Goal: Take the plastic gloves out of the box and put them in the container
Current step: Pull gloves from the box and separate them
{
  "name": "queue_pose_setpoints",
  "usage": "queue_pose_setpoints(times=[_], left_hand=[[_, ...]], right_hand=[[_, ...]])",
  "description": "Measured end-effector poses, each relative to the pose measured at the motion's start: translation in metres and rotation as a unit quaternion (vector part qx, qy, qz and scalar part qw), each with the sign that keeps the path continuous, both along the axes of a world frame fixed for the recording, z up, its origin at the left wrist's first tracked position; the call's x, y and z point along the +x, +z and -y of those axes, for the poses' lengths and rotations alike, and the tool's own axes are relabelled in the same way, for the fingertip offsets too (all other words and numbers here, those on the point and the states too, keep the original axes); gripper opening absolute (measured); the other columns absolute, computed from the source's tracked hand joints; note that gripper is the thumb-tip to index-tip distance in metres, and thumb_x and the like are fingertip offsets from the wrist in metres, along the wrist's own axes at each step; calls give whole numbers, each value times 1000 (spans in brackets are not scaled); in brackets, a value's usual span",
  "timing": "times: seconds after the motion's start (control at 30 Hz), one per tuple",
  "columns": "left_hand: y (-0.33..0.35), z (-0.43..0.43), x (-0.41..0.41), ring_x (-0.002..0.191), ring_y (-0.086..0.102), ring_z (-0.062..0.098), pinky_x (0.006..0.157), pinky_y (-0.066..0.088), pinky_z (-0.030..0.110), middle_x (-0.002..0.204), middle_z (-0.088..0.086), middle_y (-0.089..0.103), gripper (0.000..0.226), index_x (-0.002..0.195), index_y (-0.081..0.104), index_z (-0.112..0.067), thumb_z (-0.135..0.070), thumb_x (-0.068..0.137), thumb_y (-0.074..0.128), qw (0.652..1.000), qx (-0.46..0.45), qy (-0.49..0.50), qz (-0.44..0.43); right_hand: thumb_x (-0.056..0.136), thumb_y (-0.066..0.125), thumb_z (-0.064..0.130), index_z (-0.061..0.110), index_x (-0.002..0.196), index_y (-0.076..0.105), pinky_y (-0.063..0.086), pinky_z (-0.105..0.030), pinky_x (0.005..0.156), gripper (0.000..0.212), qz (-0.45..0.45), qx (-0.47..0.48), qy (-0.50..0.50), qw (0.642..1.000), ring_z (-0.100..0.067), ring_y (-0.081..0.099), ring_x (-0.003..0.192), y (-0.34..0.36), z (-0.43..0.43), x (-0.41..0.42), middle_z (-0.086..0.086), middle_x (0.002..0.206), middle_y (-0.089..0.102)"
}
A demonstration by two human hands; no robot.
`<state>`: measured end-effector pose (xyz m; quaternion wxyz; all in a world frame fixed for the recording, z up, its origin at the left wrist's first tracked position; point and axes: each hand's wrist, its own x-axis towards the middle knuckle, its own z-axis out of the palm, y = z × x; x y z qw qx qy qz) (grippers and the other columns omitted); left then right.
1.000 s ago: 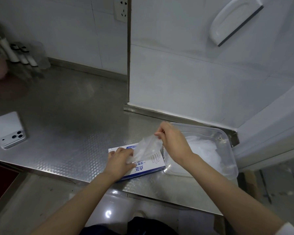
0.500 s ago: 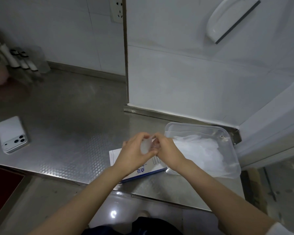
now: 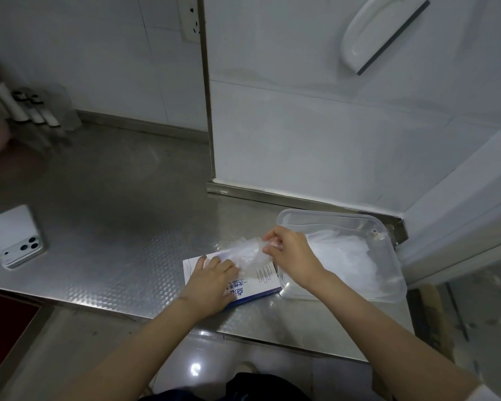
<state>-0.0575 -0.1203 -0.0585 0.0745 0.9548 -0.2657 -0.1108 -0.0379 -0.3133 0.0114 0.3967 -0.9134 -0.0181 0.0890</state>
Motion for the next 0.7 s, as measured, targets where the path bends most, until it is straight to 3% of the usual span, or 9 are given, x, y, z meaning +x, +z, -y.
queue_pose_setpoints(times=[0.13,0.23,0.43,0.57,0.7], left_hand=[[6,4,2,132,31,18,111,13,40,138,-7,40,48,134,44,-24,-43,90,52,997,75,5,-7],[9,8,2,133,29,19,112,11,42,140,-6,38,46,133,44,-22,-45,93,48,995,100,14,-11],[15,15,1,137,24,23,115,8,47,143,-3,34,50,138,38,-19,-43,95,47,989,138,31,-38],[17,19,3,141,16,28,116,7,51,146,0,31,52,139,37,-17,-41,94,46,985,156,29,-63],[37,26,15,140,18,30,114,10,49,145,6,33,58,137,41,-15,-49,90,49,974,162,32,-153]], right_hand=[[87,62,7,14,95,60,53,-34,70,10,28,-2,-8,1000,-21,60,67,16,4,4,5,71,52],[86,62,5,18,88,56,52,-35,73,14,55,6,-27,998,-16,57,67,28,11,9,7,70,53],[84,63,3,19,85,55,43,-21,67,18,125,19,-64,990,-14,56,69,57,26,18,10,70,54],[83,63,1,12,90,60,37,-7,63,14,214,26,-105,971,-4,52,67,85,43,22,13,70,52],[85,62,1,7,101,59,41,-19,72,17,211,6,-88,974,-16,56,77,97,58,20,13,73,51]])
